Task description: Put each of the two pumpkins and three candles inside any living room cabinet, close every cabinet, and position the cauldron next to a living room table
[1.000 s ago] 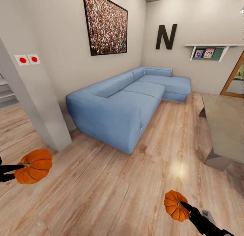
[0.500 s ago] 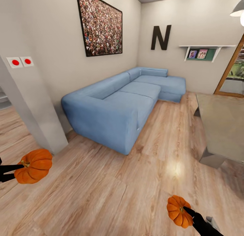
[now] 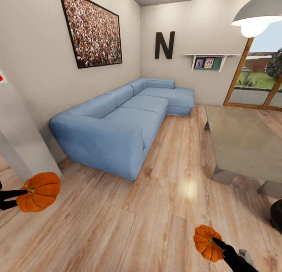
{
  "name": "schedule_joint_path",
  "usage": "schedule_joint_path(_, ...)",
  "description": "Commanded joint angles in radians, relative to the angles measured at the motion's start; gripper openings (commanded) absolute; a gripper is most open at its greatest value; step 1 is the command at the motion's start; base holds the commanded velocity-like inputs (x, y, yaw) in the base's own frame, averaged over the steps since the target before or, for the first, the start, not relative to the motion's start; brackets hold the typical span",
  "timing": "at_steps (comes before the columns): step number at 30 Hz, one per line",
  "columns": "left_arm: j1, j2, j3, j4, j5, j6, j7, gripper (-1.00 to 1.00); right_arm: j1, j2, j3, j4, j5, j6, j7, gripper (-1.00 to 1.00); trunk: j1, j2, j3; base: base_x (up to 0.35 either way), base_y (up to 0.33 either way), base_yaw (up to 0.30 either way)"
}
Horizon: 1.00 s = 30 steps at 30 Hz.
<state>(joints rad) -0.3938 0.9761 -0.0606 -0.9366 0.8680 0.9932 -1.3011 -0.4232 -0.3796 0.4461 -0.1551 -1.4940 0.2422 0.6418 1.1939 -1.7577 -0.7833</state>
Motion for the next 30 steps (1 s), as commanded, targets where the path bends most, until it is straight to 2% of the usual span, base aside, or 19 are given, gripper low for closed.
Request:
schedule_joint_path(1,-0.002,0.001,-0.004,0.001,0.007,0.007,0.0,-1.0,0.0,-0.001,0.003,0.0,-0.012,0.005,0.002,-1.0,-0.004,0.007,0.003,0.0,0.0,-0.28)
schedule_joint_path(6,-0.002,0.001,-0.004,0.001,0.006,0.007,0.0,-1.0,0.0,0.002,0.003,0.0,-0.011,0.002,0.002,-1.0,-0.023,0.042,0.021,0.0,0.0,-0.28)
schedule_joint_path(11,-0.002,0.001,-0.004,0.001,0.006,0.007,0.0,-1.0,0.0,0.017,0.002,0.0,-0.01,-0.006,0.003,-1.0,-0.042,0.077,0.04,0.0,0.0,-0.278)
schedule_joint_path(25,-0.002,-0.001,-0.006,-0.006,0.005,0.007,0.002,-1.0,0.0,0.021,0.002,0.0,-0.008,-0.017,0.003,-1.0,-0.096,0.175,0.095,0.0,0.0,-0.272)
schedule_joint_path(30,-0.002,-0.002,-0.051,-0.012,0.003,0.006,0.008,-1.0,-0.001,0.021,0.003,0.0,-0.008,-0.038,0.002,-1.0,-0.115,0.21,0.115,0.0,0.0,-0.267)
